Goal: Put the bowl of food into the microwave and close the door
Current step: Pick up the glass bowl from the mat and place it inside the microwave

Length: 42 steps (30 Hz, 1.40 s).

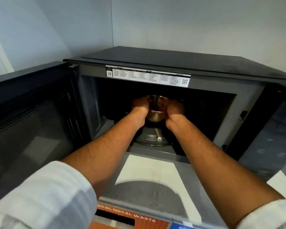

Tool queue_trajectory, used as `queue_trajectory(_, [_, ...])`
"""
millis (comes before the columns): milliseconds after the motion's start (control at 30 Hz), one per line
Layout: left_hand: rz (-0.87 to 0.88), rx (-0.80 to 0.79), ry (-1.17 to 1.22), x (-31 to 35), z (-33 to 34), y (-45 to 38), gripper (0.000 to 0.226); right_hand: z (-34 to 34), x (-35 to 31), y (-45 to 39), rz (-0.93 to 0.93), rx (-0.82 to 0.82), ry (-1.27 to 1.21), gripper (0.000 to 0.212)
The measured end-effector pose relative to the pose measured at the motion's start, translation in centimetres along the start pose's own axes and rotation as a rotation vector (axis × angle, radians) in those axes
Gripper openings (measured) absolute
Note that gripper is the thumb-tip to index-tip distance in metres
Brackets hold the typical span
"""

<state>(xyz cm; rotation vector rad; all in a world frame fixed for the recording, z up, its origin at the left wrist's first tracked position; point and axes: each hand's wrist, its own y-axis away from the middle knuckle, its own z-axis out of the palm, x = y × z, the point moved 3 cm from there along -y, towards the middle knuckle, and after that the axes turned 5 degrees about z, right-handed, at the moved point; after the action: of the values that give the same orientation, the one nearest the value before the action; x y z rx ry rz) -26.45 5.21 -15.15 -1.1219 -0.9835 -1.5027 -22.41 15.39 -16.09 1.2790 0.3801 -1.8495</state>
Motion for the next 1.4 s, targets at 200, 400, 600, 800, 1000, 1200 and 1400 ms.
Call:
queue_trajectory(200, [0.035, 0.004, 0.039, -1.5, 0.2, -3.2, 0.031, 0.7, 0.8, -2.6, -0.026, -0.06, 0.017, 0.035])
queue_trajectory(400, [0.035, -0.012, 0.114, -2.3, 0.2, -4.5, 0.032, 1.1, 1.1, -3.9, -0.027, -0.06, 0.03, 0.041])
queue_trajectory(600, [0.032, 0.006, 0.131, -2.9, 0.2, -5.1, 0.032, 0.9, 1.5, -4.5, -0.02, -0.042, 0.044, 0.042])
queue_trajectory(800, [0.048, 0.065, 0.093, -3.2, 0.0, -5.5, 0.024, 1.1, 1.6, -4.5, 0.004, -0.016, 0.04, 0.041])
queue_trajectory(1000, [0.005, 0.147, 0.096, -3.3, -1.0, -5.3, 0.037, 0.3, 1.3, -4.0, 0.009, 0.021, -0.002, 0.031])
queue_trajectory(1200, [0.046, 0.223, 0.001, -3.4, -2.7, -2.4, 0.039, -1.2, 1.5, -0.9, -0.016, 0.083, 0.028, 0.025])
queue_trajectory(1400, [0.098, 0.285, -0.132, -2.9, -4.1, 3.8, 0.033, -3.1, 1.9, 5.5, 0.004, 0.159, 0.115, 0.021])
